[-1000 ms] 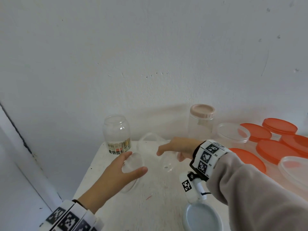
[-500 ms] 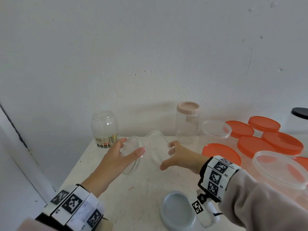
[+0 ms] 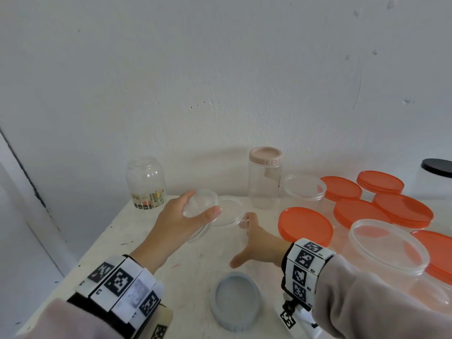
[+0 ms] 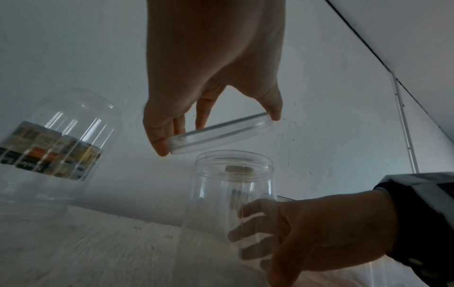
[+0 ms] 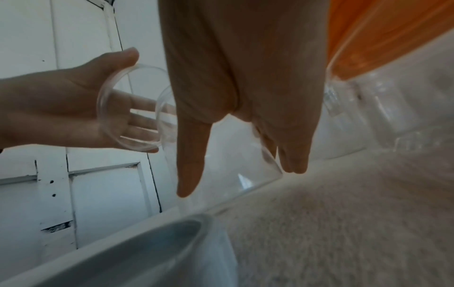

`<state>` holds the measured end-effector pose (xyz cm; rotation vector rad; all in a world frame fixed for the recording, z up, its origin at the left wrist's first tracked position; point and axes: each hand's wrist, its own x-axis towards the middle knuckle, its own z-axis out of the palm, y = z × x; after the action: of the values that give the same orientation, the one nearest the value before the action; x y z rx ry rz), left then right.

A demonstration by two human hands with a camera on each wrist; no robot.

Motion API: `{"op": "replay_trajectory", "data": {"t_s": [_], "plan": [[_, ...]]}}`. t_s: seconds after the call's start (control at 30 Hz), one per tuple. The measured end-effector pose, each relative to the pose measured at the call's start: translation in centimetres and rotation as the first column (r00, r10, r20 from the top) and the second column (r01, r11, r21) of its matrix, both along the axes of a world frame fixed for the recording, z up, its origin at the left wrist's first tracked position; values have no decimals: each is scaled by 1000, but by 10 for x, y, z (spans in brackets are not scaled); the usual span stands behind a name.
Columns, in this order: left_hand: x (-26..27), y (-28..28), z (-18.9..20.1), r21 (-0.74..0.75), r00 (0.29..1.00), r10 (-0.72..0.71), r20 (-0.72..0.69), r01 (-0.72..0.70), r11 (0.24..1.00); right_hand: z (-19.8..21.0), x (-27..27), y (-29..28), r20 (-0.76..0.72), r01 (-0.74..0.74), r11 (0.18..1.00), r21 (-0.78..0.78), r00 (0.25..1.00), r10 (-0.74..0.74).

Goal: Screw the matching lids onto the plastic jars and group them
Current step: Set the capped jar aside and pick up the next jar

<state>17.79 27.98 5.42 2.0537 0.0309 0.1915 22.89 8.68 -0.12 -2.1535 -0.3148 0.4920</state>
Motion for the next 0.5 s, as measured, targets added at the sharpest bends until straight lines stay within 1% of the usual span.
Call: {"op": "replay_trajectory", "data": {"t_s": [0.2,0.27,0.4,0.5], "plan": [[-1,-7,-2,30,1000,19,2,-19,999,-4,-1,-3,-31,2,999,48,1000,0],[0,-8,-1,60,1000,7,7,-8,998,-2,0,-6,-49,-8,995,97,999,13],[6,-15,6,195,999,-39,-10,40,980,4,0,-10,-30,-17,979,201,999,23],[14,-22,9,354,996,-81,-29,86,931,5,-1,-12,-29,-22,978,210,999,28]]}}
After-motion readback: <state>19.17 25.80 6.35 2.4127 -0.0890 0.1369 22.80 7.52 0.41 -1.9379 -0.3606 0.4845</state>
